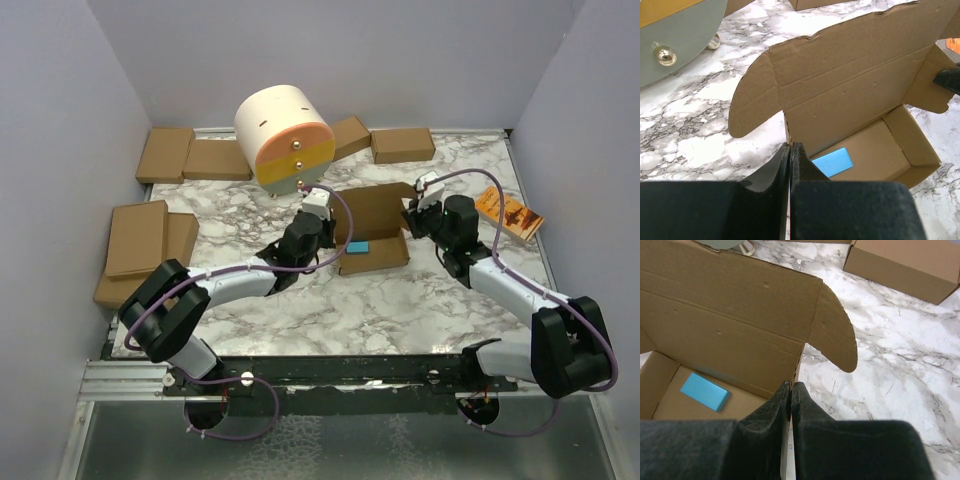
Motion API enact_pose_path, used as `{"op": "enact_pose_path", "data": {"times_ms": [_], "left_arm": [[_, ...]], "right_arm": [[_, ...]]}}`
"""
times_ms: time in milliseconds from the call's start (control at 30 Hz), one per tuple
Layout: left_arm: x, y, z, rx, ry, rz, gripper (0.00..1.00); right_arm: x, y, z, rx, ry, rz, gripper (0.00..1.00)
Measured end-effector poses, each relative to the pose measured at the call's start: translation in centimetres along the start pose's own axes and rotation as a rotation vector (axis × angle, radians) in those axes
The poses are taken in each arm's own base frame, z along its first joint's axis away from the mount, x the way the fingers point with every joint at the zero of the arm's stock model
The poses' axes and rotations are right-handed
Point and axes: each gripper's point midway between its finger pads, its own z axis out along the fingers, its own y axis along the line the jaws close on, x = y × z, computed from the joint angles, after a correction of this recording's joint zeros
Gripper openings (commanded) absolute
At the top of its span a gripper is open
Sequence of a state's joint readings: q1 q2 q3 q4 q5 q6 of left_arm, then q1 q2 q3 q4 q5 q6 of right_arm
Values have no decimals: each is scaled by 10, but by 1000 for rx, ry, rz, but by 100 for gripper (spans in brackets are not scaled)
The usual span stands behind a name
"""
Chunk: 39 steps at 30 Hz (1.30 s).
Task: Fold the paper box
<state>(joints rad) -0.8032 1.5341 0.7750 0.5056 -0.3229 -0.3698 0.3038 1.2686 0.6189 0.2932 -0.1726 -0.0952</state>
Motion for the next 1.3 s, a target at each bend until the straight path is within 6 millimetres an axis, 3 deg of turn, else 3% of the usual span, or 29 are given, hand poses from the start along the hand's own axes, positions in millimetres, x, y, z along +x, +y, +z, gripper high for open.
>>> {"op": "enact_pose_path", "data": {"times_ms": [400,733,867,1067,1300], "left_arm": [[9,-3,-8,-46,-31,32,0],[5,0,-11,-70,-75,90,0],[-8,2,-8,-80,-123,147,0],[-25,19,14,-125,-175,203,0],[-24,36,35,-138,-186,222,0]], "right_arm": [[16,7,-3,-5,25,74,4],[12,11,-5,-12,8,83,2],[-1,7,4,-1,-55,61,2],[-10,1,26,37,-129,33,3],[-4,-3,54,72,-170,45,4]]}}
